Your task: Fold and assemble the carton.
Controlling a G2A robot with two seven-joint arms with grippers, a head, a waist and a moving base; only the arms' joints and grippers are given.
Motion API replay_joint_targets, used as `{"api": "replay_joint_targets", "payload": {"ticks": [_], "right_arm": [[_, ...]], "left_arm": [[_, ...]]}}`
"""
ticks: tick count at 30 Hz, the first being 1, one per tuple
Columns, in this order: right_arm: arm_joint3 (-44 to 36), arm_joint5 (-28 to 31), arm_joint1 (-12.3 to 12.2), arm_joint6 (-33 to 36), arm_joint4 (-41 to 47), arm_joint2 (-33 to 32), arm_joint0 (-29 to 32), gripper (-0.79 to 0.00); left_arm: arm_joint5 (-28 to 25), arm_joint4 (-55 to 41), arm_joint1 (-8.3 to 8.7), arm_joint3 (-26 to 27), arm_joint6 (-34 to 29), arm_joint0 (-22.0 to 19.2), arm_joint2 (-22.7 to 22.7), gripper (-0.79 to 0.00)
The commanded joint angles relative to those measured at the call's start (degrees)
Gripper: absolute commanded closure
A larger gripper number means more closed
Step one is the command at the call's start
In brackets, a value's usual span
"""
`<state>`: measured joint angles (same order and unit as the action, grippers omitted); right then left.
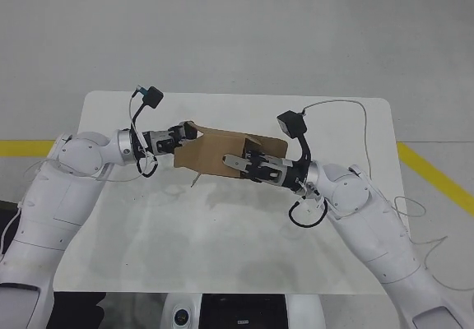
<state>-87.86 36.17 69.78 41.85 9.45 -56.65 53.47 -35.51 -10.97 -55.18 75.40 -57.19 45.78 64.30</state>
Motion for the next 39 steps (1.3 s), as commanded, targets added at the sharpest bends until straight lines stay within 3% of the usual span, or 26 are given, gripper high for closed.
{"api": "replay_joint_targets", "payload": {"ticks": [1, 18, 39], "right_arm": [[0.1, 0.1, 0.0, 0.1, 0.0, 0.0, 0.0, 0.000], [0.1, 0.0, 0.1, -0.4, -0.1, -0.6, 0.1, 0.000], [-2.7, -0.8, 0.1, -11.1, -5.5, -5.1, 2.7, 0.000]], "left_arm": [[0.0, -0.2, -0.02, -0.2, 0.0, -0.1, 0.0, -0.785], [-0.1, -0.7, -0.13, -0.8, -0.2, -0.6, -0.1, -0.785], [-0.4, 5.9, -0.40, 0.9, 2.3, 0.9, -2.0, -0.785]]}}
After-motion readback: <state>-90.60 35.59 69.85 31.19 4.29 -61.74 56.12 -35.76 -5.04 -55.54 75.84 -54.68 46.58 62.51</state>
